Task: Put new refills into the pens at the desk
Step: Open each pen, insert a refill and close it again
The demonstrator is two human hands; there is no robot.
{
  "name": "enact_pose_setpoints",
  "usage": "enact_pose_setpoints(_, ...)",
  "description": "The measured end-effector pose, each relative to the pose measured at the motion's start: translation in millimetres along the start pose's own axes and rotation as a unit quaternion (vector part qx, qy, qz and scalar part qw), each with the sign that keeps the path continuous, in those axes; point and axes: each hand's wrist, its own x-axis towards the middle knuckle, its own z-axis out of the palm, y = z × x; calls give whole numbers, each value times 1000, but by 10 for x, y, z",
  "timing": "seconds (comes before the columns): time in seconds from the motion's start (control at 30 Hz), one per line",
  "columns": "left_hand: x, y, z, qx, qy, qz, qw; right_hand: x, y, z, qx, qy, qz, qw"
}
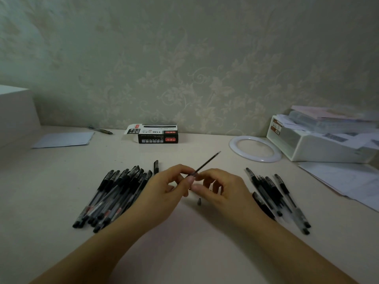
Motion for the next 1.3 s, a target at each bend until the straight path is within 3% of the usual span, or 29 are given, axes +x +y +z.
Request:
enact_pose_setpoints(0.4,20,-30,-25,13,20,8,1000,-25,81,-3,-123,-77,-14,989)
enact_pose_setpoints(0.53,7,-50,-29,65,3,1,998,6,87,-6,23,-4,41,999)
enact_pose_setpoints(0.63,-4,-48,-31,115,-13,-8,993,50,90,-49,157,77,83,981)
enact_pose_setpoints(0.73,-17,-18,-29,140,-28,-8,990,57,87,-79,221,95,85,967)
enact_pose_setpoints(1.03,-36,40,-25,129,-47,18,990,49,67,-4,241,12,37,970)
enact_pose_setpoints(1.23,-18,45,-48,127,-43,30,990,64,69,-89,247,72,38,965)
enact_pose_setpoints(1.3,-23,45,-44,125,-46,30,991,58,66,-106,237,55,36,969)
